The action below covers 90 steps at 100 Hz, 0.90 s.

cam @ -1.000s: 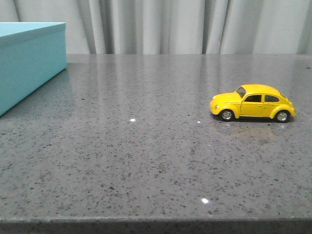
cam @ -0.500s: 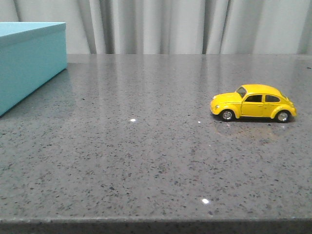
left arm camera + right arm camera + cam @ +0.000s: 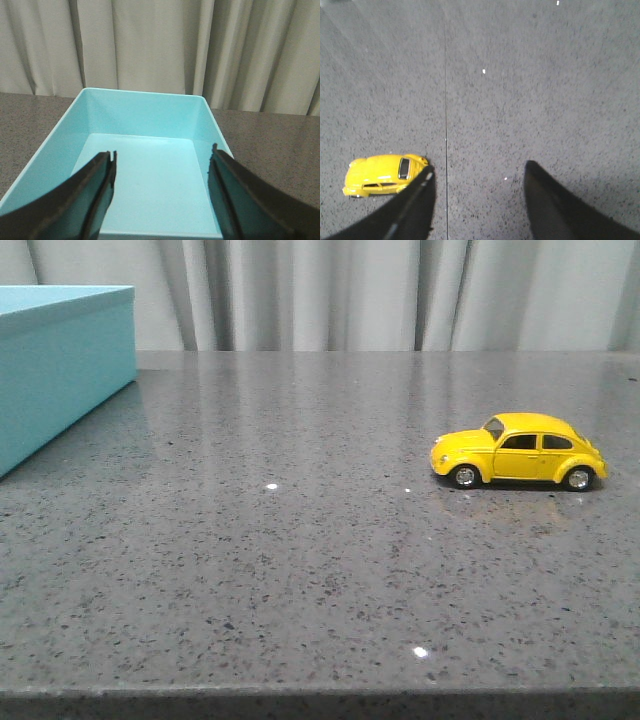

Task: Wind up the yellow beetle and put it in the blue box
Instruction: 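Lower the open right gripper around the yellow car and close it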

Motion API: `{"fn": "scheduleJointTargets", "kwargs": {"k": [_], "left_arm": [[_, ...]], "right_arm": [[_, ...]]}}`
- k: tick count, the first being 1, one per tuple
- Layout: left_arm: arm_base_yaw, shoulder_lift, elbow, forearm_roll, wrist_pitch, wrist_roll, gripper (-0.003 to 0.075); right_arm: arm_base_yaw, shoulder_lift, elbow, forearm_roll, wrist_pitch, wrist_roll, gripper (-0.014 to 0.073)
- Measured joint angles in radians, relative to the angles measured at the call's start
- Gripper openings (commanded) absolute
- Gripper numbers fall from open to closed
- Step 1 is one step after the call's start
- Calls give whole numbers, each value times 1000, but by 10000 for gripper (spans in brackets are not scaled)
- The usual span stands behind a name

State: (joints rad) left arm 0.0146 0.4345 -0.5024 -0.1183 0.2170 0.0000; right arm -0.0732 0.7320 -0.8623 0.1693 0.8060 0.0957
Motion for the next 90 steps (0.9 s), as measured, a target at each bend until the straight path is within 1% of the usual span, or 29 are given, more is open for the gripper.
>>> {"fn": "scheduleJointTargets", "kwargs": {"k": [4, 17, 27, 35, 55, 77, 90], "left_arm": [[0, 0, 0, 0, 0, 0, 400], [0, 0, 0, 0, -5, 0, 400], [0, 0, 0, -1, -9, 0, 400], [0, 0, 0, -1, -9, 0, 400], [0, 0, 0, -2, -14, 0, 400], [0, 0, 0, -2, -16, 0, 400], [0, 0, 0, -2, -16, 0, 400]], "right_arm": [[0, 33, -22, 2, 24, 0, 545], [0, 133, -91, 8, 111, 0, 543], [30, 204, -144, 10, 140, 0, 543], [76, 254, -180, 14, 151, 4, 543], [201, 383, -271, 16, 172, 78, 542], [306, 549, -345, 12, 215, 141, 542], [374, 626, -386, -38, 226, 207, 542]]}}
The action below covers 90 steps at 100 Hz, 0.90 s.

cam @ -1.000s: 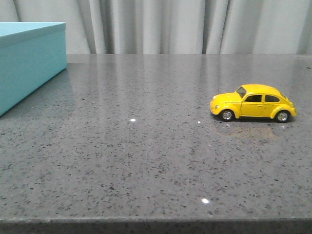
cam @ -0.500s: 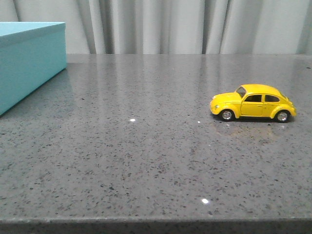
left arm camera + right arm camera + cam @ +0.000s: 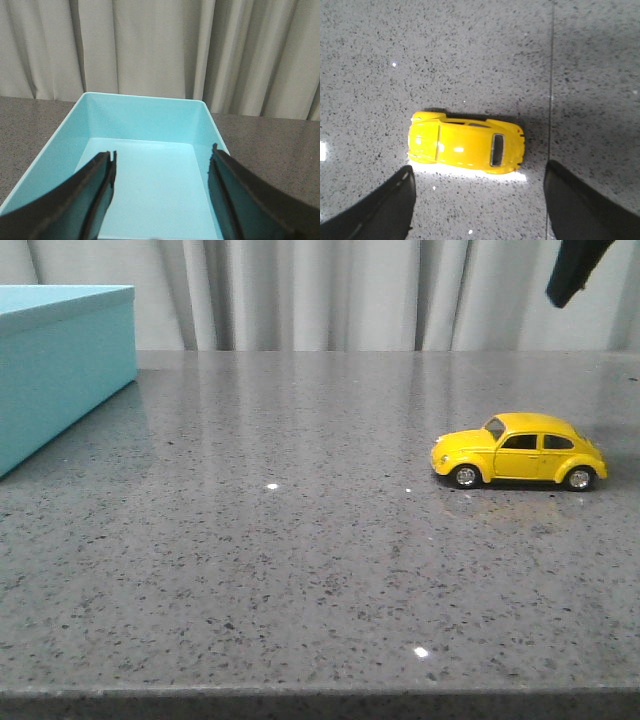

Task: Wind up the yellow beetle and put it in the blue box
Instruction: 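Lower the open right gripper around the yellow car and close it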

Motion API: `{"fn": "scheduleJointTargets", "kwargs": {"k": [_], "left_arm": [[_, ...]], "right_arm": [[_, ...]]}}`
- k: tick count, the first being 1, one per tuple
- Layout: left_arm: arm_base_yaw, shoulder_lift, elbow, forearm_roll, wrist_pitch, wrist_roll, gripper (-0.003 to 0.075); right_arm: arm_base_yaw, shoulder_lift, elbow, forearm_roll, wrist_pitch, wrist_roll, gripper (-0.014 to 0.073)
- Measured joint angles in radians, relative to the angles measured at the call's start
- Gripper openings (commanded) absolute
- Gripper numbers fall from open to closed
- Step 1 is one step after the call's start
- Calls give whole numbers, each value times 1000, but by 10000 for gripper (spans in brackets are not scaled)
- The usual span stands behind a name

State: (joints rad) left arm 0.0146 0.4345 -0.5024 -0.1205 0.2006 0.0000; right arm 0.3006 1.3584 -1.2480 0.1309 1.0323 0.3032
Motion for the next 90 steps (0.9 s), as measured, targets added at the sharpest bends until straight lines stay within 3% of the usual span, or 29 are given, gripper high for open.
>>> {"fn": "scheduleJointTargets", "kwargs": {"k": [19, 41, 90], "left_arm": [[0, 0, 0, 0, 0, 0, 400], [0, 0, 0, 0, 0, 0, 400], [0, 0, 0, 0, -27, 0, 400]], "right_arm": [[88, 91, -49, -115, 24, 136, 542], [124, 146, -79, -131, 25, 239, 542], [142, 235, -82, -143, 47, 279, 542]]}}
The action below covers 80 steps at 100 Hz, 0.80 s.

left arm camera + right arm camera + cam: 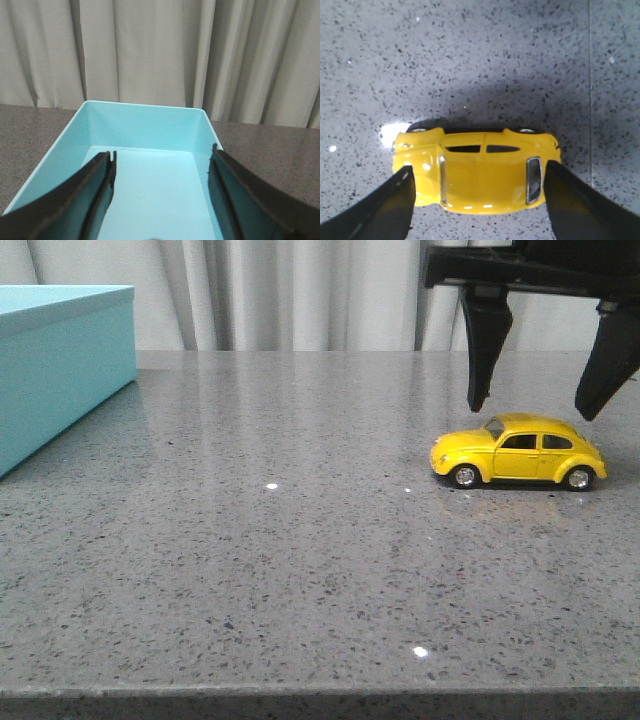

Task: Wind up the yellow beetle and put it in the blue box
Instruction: 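Lower the open right gripper around the yellow car and close it, then carry the car with the right gripper and set it beside the blue box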

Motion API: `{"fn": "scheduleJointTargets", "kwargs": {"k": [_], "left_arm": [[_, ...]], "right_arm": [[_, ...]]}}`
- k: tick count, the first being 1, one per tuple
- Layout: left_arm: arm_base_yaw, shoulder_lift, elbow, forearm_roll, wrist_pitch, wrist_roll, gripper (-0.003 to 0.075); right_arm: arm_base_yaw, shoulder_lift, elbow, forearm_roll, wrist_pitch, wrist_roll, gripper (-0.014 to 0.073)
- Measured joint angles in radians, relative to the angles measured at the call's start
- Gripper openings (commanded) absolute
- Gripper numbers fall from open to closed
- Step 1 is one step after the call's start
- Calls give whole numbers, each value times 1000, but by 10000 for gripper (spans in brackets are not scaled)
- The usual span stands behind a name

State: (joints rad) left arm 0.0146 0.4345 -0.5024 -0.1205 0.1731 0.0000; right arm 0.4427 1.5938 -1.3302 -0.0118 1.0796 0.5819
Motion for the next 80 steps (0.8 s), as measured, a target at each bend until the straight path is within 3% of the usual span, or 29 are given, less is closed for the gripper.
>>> {"fn": "scheduleJointTargets", "kwargs": {"k": [80], "left_arm": [[0, 0, 0, 0, -2, 0, 400]], "right_arm": [[0, 55, -13, 0, 21, 6, 540]]}}
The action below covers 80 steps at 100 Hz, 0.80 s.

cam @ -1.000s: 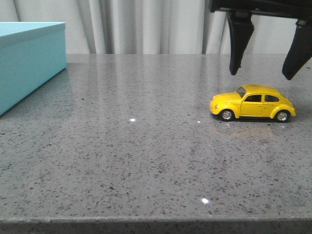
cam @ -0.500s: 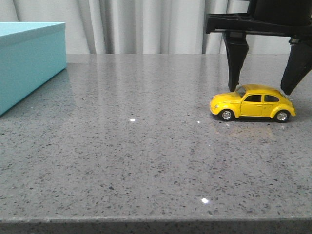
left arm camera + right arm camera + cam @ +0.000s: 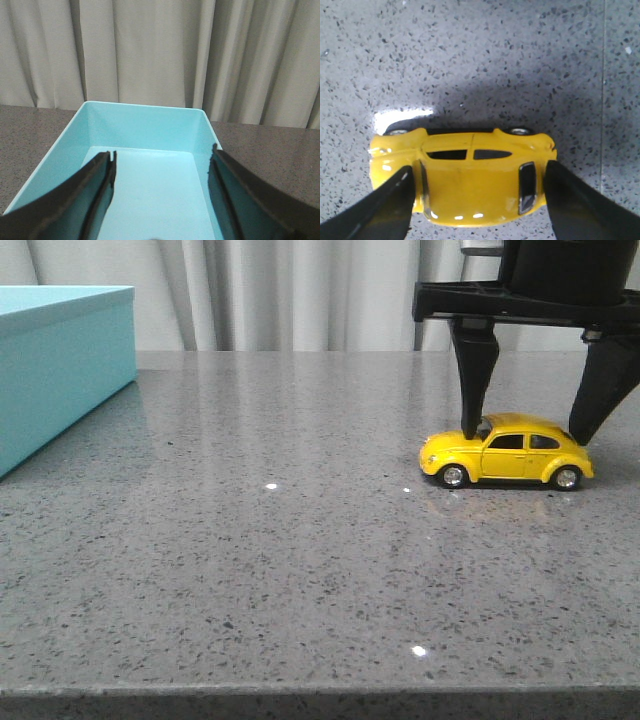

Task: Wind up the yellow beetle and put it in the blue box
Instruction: 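Carry the car with the right gripper and set it beside the blue box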

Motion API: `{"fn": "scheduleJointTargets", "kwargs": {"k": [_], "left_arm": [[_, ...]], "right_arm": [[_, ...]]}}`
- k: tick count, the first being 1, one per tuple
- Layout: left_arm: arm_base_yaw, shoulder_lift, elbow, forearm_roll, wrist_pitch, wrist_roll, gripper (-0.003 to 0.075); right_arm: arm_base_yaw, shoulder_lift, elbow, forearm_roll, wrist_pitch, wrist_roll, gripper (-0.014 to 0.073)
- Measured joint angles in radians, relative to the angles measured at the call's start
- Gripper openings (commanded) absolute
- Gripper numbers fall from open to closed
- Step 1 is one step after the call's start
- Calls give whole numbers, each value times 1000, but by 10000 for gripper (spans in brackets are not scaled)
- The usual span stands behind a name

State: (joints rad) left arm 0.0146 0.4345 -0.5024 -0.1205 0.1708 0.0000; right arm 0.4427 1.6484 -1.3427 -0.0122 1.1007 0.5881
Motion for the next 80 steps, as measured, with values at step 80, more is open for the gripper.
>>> {"fn": "scheduleJointTargets", "kwargs": {"k": [80], "left_arm": [[0, 0, 0, 0, 0, 0, 400]], "right_arm": [[-247, -163, 198, -72, -73, -32, 540]]}}
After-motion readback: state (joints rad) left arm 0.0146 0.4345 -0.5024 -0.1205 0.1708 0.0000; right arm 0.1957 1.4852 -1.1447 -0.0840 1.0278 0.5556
